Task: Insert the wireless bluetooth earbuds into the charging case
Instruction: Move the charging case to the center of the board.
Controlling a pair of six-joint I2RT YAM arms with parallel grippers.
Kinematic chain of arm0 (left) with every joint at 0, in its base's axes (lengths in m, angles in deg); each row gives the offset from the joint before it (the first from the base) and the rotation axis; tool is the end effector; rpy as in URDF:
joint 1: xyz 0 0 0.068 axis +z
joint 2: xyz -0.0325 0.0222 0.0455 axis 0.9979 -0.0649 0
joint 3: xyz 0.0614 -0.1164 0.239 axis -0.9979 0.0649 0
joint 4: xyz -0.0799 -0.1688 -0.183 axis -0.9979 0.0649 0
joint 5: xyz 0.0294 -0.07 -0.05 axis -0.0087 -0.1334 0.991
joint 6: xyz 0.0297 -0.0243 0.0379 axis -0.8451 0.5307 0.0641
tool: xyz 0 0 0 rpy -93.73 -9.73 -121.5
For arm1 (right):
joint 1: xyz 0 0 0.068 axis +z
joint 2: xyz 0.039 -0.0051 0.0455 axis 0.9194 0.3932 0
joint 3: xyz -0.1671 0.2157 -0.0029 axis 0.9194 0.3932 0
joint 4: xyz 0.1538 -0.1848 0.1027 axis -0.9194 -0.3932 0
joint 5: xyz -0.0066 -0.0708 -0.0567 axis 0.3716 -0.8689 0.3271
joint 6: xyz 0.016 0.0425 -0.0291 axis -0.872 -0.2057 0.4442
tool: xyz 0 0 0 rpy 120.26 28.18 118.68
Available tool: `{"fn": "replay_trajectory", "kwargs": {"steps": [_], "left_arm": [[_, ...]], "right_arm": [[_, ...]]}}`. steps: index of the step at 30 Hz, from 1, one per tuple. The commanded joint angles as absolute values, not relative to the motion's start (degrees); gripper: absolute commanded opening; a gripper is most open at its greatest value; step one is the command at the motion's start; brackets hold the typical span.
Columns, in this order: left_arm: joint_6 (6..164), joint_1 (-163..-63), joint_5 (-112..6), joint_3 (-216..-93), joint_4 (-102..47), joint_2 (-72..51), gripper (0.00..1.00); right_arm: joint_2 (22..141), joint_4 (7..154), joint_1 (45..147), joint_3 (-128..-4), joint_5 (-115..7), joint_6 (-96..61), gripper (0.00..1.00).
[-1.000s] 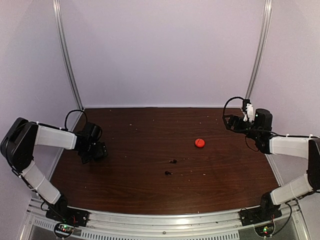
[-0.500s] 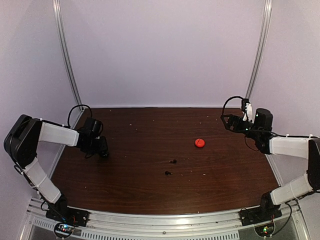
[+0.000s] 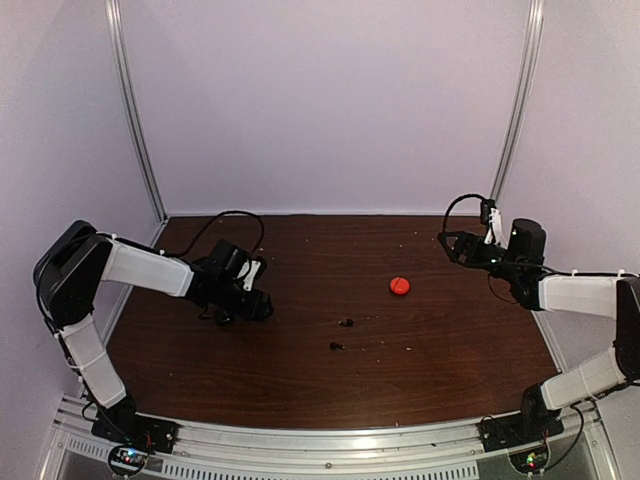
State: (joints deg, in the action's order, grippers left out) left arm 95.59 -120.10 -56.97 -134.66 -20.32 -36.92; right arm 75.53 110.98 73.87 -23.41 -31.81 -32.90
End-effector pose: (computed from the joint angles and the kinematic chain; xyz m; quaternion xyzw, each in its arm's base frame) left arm 0.2830 -0.1930 0.1356 0.1089 0.9449 -0.1761 0.2537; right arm 0.2721 0.0514 0.2278 -0.0611 0.7658 0.3503 0.5358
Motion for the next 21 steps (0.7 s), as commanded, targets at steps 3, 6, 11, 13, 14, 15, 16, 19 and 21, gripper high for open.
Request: {"fn": "replay_trajectory", "kwargs": {"steps": [3,6,11,13,14,15,16,19,21], "left_arm": [[90.61,-119.43,-61.45,-137.91,-13.85,-29.93,0.70],[93.15,-116.90,-63.18,-136.80,-11.62,-26.95,0.70],[98.60,-111.93,-61.45,-132.38,-10.79,-23.19,0.70],[100.58,-110.66,-58.87,-130.97,-11.01,-22.54,0.71],[101.48,-110.36,-57.93,-130.06,-11.61,-22.07,0.73],[102.74,-110.14,-57.75,-129.37,-11.83,-21.67,0.75],[103.86,-110.04,-57.99,-128.79,-11.78,-21.37,0.76],[106.55,-109.77,-59.83,-127.81,-10.59,-21.10,0.79],[108.55,-109.74,-59.22,-127.23,-10.65,-21.40,0.79]], "right_arm": [[74.55,112.22,74.43,-22.76,-28.08,-33.18,1.00],[74.51,113.71,74.96,-22.17,-26.08,-33.74,1.00],[74.39,113.78,75.44,-21.93,-24.97,-33.86,1.00],[74.30,113.78,75.53,-21.92,-24.85,-33.86,1.00],[74.22,113.72,75.52,-21.85,-24.91,-33.86,1.00],[74.13,113.58,75.54,-21.85,-24.86,-33.74,1.00],[74.05,113.46,75.55,-21.91,-24.87,-33.62,1.00],[73.85,113.43,75.54,-21.76,-25.00,-33.43,1.00],[73.92,113.52,75.53,-21.54,-25.12,-33.38,1.00]]}}
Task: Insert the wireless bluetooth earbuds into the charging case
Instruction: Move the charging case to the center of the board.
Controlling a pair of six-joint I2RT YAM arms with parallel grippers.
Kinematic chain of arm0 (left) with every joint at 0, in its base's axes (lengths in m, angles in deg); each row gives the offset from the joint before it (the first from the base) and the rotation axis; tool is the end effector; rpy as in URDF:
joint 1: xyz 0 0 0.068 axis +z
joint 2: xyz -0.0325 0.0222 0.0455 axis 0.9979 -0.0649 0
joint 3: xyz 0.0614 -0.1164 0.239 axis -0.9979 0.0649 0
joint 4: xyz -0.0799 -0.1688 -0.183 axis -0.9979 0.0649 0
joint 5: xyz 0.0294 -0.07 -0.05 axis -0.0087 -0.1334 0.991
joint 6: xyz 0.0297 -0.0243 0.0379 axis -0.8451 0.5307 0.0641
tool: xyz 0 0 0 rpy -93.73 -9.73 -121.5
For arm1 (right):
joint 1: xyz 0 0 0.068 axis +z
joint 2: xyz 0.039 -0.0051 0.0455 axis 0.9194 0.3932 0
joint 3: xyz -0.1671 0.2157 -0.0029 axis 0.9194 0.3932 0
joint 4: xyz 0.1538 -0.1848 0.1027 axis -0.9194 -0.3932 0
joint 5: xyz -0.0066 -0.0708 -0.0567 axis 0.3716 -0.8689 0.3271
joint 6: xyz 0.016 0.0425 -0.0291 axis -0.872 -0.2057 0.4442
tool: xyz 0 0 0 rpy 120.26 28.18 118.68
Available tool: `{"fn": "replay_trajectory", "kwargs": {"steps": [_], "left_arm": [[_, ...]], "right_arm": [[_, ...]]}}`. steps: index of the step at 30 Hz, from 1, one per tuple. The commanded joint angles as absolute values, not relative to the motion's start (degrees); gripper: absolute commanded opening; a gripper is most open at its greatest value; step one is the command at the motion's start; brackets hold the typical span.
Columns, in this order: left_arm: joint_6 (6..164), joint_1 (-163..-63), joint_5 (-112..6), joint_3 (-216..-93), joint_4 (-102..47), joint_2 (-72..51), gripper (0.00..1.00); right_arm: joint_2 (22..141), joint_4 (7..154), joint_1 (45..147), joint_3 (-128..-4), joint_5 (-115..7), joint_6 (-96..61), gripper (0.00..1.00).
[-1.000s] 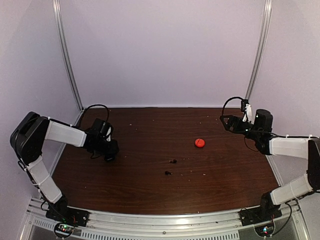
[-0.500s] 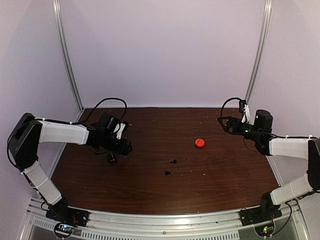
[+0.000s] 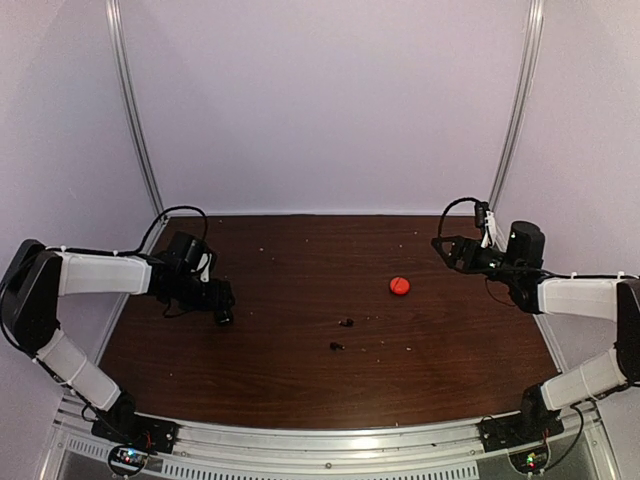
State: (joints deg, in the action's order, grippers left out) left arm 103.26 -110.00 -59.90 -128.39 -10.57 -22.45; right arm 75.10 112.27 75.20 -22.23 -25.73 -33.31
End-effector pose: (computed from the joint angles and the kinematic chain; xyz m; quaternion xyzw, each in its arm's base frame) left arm 0.2677 -0.1187 0.1698 -0.0466 0.9546 -0.1433 0.2570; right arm 0.2651 0.0600 0.2257 -0.1019 0.7550 0.3939 0.5141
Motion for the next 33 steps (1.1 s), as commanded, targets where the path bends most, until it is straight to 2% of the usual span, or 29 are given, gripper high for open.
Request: {"fn": "replay_trajectory", "kwargs": {"steps": [1,9,16,23,30,33], "left_arm": [[109.24,-109.74,-58.56,-127.07,-10.70,-21.52,0.79],[112.25,-111.04,-52.51,-123.91,-15.22,-21.83,0.77],[110.95,-117.21,-48.06,-128.39,-19.79,-26.96,0.75],[109.98,-117.83,-42.16,-130.45,-23.06,-25.47,0.74],[92.37,-117.70,-55.40,-138.50,-10.57,-26.54,0.74],[91.47,-117.36,-54.00,-142.41,-9.45,-29.96,0.70]], "right_arm": [[74.00,113.52,75.54,-21.57,-25.01,-33.44,1.00],[73.67,113.39,75.55,-21.74,-25.44,-33.05,1.00],[74.64,114.05,75.55,-22.13,-24.83,-33.51,1.00],[74.55,113.78,75.52,-22.12,-24.74,-33.32,1.00],[74.80,114.56,75.47,-21.89,-24.06,-33.42,1.00],[75.20,114.81,75.63,-21.85,-23.62,-33.51,1.00]]}}
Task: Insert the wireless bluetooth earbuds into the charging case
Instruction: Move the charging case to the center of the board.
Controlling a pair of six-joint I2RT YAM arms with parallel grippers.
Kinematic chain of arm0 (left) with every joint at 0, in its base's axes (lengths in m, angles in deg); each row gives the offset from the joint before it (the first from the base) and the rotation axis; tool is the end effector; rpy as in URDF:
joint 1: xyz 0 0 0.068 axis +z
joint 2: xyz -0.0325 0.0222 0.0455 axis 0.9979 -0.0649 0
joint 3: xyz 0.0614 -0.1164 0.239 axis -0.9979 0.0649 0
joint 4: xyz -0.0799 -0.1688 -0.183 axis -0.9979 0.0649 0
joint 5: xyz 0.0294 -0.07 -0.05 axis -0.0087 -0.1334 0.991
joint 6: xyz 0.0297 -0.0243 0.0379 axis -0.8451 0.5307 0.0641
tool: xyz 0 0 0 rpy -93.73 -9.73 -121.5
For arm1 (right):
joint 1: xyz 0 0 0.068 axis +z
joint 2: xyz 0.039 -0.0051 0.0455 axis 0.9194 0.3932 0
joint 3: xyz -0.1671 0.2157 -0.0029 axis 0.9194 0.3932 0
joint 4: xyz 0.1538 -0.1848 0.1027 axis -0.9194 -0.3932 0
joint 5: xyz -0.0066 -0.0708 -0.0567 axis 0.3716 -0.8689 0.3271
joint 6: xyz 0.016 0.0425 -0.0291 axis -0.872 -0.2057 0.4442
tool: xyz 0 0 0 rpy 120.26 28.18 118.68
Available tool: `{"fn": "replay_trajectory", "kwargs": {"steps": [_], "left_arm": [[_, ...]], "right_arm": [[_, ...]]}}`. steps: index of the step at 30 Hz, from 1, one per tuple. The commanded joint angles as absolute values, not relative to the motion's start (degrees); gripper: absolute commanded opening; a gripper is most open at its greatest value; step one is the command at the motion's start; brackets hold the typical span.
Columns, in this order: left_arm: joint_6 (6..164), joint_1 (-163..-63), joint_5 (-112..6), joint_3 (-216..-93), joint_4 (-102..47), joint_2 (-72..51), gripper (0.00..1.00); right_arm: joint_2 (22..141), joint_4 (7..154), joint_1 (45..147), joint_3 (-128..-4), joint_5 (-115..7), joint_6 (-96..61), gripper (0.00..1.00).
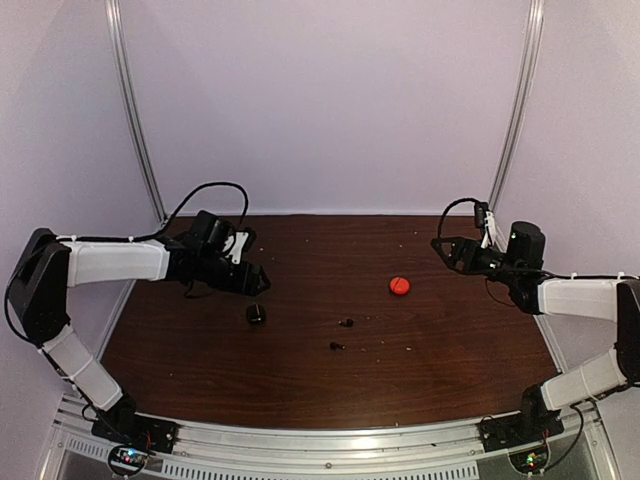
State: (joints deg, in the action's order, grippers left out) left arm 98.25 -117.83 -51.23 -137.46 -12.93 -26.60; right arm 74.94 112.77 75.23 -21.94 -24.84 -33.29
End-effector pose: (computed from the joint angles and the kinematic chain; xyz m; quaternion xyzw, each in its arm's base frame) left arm 0.2794 -0.1790 0.1986 0.0865 0.9281 -0.2393 0.2719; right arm 0.2638 0.0605 0.2257 -0.1081 0.7519 0.3991 0.5135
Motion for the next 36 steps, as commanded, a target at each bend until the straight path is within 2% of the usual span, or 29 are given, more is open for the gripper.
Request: {"fn": "replay_trajectory", "kwargs": {"steps": [1,5,11,16,22,27,36], "left_arm": [[91.58,-117.31,-52.10,-143.47,-9.53,-31.24,0.69],[92.05,-117.30,-47.64,-147.40,-8.51,-36.77,0.66],[91.86,-117.30,-49.26,-150.22,-6.88,-41.22,0.64],[91.41,-117.30,-47.88,-149.56,-6.15,-42.25,0.56],[92.48,-117.13,-47.50,-145.02,-5.74,-39.86,0.43],[94.15,-117.15,-46.47,-141.12,-5.60,-36.66,0.38],[96.53,-117.48,-39.76,-131.53,-6.77,-26.56,0.41]], "right_arm": [[75.30,114.80,75.63,-21.91,-23.37,-33.58,1.00],[74.89,114.64,75.63,-21.74,-23.39,-33.69,1.00],[73.87,114.02,75.62,-21.16,-23.60,-33.50,1.00],[73.77,113.95,75.63,-21.03,-23.63,-33.40,1.00],[73.92,113.86,75.63,-21.00,-23.64,-33.29,1.00],[74.53,114.04,75.63,-21.20,-23.45,-33.33,1.00],[74.97,114.18,75.63,-20.97,-23.36,-33.08,1.00]]}}
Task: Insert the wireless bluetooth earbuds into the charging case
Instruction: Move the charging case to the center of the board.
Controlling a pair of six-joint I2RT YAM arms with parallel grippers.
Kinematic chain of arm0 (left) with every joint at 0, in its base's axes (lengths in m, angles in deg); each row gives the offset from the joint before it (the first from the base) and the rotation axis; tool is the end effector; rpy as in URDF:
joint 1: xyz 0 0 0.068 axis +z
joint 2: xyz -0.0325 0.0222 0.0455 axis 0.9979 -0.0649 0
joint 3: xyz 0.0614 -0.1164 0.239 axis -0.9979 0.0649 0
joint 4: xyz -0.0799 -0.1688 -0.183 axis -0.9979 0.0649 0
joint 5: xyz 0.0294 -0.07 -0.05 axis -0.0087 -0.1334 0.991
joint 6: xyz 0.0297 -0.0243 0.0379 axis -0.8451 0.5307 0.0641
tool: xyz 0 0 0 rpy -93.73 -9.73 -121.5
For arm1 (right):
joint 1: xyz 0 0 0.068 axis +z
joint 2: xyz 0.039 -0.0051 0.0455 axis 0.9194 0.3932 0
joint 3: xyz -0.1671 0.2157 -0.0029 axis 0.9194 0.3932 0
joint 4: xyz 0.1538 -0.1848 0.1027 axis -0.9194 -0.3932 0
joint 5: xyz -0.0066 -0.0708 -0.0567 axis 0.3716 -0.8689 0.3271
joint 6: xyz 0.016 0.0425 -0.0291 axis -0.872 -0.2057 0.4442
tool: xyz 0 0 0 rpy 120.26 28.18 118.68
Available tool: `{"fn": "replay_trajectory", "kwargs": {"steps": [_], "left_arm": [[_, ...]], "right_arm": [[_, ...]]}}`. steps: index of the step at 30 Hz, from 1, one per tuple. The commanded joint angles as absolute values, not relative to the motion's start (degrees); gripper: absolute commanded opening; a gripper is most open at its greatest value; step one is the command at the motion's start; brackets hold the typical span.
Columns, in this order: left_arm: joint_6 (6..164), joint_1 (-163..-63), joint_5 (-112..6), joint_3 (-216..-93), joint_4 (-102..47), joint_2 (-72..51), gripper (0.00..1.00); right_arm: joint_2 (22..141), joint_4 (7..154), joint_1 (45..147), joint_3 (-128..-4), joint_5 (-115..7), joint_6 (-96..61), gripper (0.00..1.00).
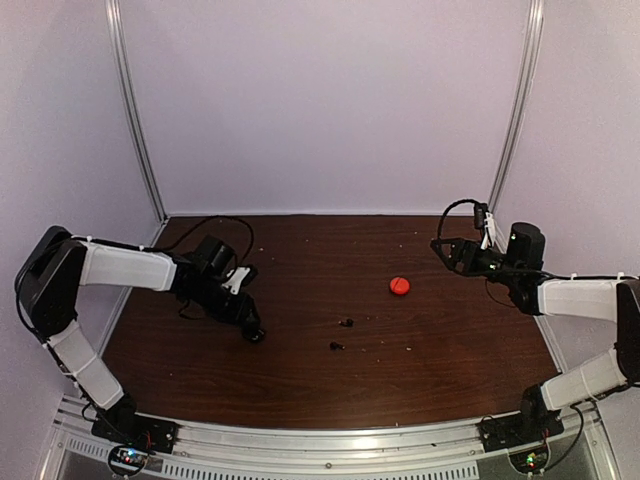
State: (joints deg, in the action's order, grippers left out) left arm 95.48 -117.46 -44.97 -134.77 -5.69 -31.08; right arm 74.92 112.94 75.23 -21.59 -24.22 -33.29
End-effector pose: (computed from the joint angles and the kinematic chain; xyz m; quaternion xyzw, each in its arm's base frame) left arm 0.2646 -0.1719 0.1544 0.1104 0.9565 -0.2277 0.1450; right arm 0.2627 0.0606 0.2242 -0.1111 0.7518 0.4026 0.5103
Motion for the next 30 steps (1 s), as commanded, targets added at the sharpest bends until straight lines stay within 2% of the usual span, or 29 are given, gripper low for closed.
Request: {"fn": "replay_trajectory", "kwargs": {"steps": [1,5,8,10,11,12,14,23,30], "left_arm": [[96.48,-117.48,-38.52,-130.93,-6.36,-25.69,0.42],[95.42,-117.57,-29.53,-129.15,-5.87,-24.43,0.46],[93.40,-117.57,-31.79,-129.48,-5.12,-21.55,0.53],[89.52,-117.56,-34.80,-130.84,-3.84,-19.47,0.67],[87.21,-117.57,-36.97,-131.54,-3.09,-18.60,0.80],[84.79,-117.57,-38.85,-132.02,-2.88,-17.78,0.89],[80.01,-117.57,-41.24,-131.79,-3.59,-16.05,0.97],[56.20,-118.45,-53.73,-130.08,-4.07,-16.05,0.98],[50.59,-120.01,-49.54,-130.33,-6.79,-19.70,0.98]], "right_arm": [[75.11,114.17,75.63,-21.04,-23.33,-33.01,1.00],[75.58,114.37,75.63,-21.35,-23.20,-33.07,1.00],[75.70,114.69,75.63,-21.39,-22.82,-33.25,1.00],[75.63,114.94,75.59,-21.18,-22.44,-33.33,1.00],[75.55,115.24,75.71,-21.03,-22.26,-33.40,1.00],[75.48,115.73,75.72,-20.86,-21.89,-33.52,1.00],[75.31,116.50,75.77,-20.42,-21.55,-33.83,1.00],[75.60,118.51,75.87,-20.32,-21.11,-35.00,1.00],[75.73,119.65,75.99,-19.93,-20.32,-36.12,1.00]]}}
